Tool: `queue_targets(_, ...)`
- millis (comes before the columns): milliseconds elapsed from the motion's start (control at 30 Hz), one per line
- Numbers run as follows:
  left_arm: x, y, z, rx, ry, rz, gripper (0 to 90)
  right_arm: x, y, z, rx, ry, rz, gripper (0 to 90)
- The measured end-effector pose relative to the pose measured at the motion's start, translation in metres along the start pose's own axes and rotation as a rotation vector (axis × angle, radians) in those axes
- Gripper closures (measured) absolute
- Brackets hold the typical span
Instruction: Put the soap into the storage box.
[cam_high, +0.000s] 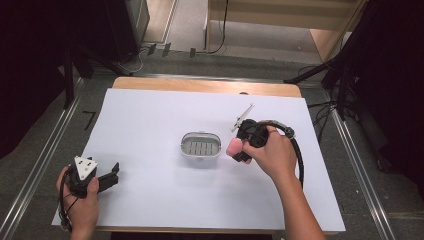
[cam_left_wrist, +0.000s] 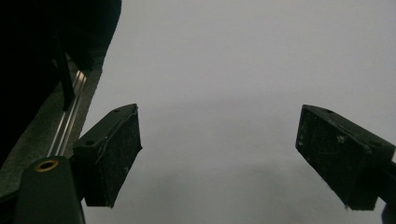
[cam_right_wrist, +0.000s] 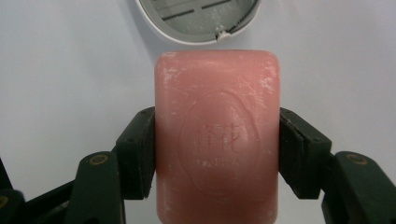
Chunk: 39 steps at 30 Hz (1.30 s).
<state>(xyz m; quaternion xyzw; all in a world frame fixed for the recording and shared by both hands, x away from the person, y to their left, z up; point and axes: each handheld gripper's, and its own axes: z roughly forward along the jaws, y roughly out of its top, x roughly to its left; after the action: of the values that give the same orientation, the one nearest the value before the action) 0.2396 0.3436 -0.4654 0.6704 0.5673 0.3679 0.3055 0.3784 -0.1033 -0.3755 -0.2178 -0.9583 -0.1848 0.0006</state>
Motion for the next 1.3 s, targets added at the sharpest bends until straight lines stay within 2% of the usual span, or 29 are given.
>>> queue_targets(567, 0.001, 0.000, 0.000, -0.004, -0.006, -0.006, 14.9, 0.010, 0.030, 0.001, 0.006, 0.004, -0.057, 38.6)
queue_targets(633, 0.001, 0.000, 0.000, -0.004, -0.006, -0.007, 14.9, 0.011, 0.036, 0.001, -0.002, 0.017, -0.070, 38.6)
queue_targets(1300, 0.001, 0.000, 0.000, -0.004, -0.007, -0.011, 14.9, 0.017, 0.065, 0.020, 0.022, 0.031, -0.169, 38.6)
